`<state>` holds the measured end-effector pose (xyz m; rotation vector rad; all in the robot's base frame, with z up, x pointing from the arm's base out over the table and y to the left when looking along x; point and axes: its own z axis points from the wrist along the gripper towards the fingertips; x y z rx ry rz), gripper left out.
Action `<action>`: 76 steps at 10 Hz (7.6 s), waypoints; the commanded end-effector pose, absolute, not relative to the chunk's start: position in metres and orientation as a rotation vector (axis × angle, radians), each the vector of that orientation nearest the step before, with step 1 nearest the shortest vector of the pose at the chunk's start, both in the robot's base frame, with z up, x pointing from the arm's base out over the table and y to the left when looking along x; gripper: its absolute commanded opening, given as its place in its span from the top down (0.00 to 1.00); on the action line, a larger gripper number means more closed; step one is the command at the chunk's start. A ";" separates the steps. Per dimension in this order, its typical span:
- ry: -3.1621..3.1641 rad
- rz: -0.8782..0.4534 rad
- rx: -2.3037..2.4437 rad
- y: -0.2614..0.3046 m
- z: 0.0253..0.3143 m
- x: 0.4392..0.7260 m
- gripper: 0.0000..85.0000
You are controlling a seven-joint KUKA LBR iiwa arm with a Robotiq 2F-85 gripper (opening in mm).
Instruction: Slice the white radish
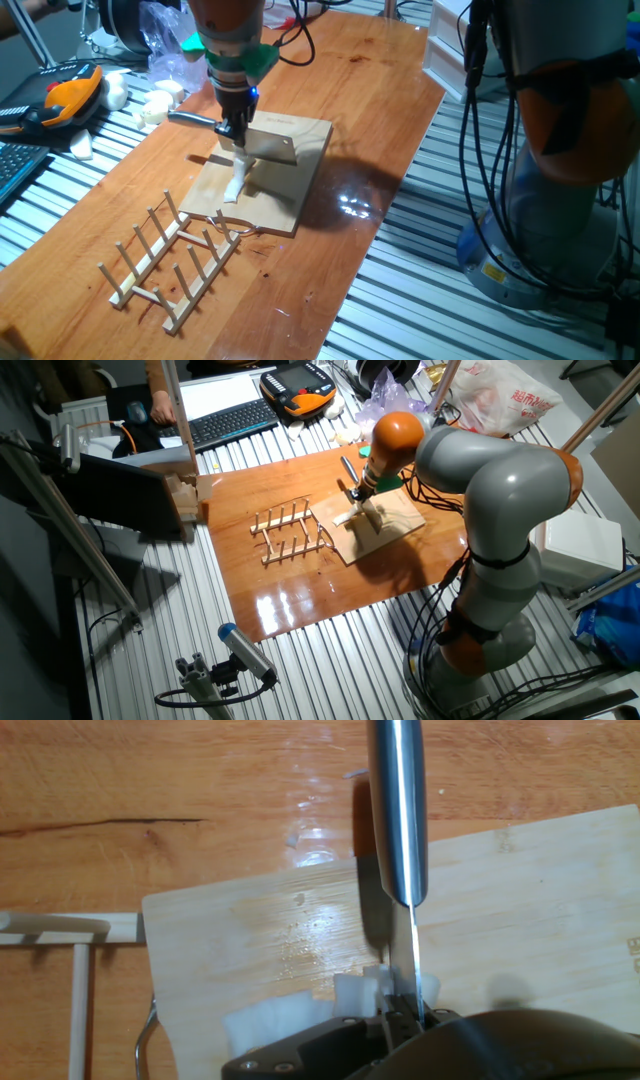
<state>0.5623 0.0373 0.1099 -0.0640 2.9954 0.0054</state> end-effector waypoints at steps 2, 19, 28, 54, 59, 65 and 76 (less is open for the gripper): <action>2.993 0.014 -0.064 0.039 0.104 0.562 1.00; 2.954 0.008 -0.045 0.050 0.081 0.559 1.00; 3.006 0.011 -0.053 0.036 0.121 0.558 1.00; 2.965 0.038 0.088 0.037 0.090 0.560 1.00; 2.928 0.024 0.110 0.045 0.077 0.559 1.00; 2.935 -0.004 -0.050 0.054 0.086 0.562 1.00; 2.977 0.005 0.059 0.038 0.122 0.561 1.00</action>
